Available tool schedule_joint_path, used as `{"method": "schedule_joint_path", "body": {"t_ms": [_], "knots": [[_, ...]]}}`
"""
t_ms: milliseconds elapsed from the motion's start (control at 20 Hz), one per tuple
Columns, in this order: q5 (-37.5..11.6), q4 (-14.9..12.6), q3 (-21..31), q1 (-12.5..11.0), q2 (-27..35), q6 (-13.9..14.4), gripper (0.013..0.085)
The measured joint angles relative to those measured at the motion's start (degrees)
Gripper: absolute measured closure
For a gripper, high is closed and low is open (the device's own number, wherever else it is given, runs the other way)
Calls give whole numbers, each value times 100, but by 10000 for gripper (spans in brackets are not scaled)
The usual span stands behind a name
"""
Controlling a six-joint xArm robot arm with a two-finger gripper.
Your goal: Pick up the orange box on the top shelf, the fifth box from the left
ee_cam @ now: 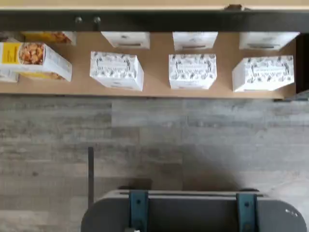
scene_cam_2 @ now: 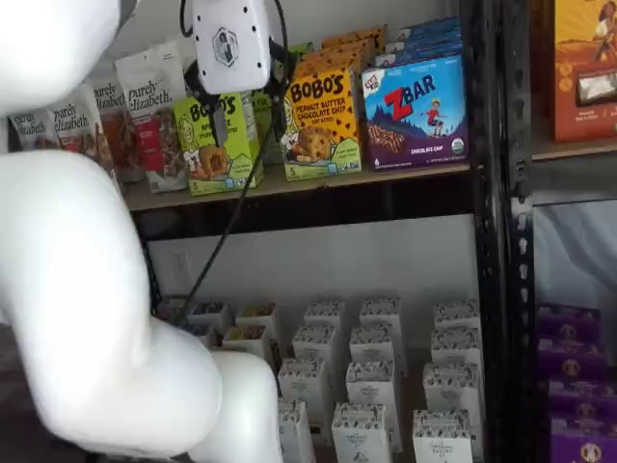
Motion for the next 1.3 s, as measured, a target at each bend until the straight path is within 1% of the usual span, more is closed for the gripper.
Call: {"method": "schedule_joint_path", "body": {"t_ms": [100, 350, 450, 550, 700, 750, 900, 1150, 1300], "knots": [[-216, 20, 69, 7, -28, 0, 130], [-570, -222, 6, 237, 178, 147, 130], [-656, -277, -50, 285, 296, 183, 130], [-922, -386, -14, 355, 350, 232, 130], [-1264, -489, 25, 393, 447, 261, 130], [-1525, -535, 118, 399, 426, 268, 130], [-1838, -597, 206, 387, 446, 262, 130], [-2173, -433, 349, 186, 473, 73, 130], [-2418, -407, 465, 100, 454, -14, 130]]}}
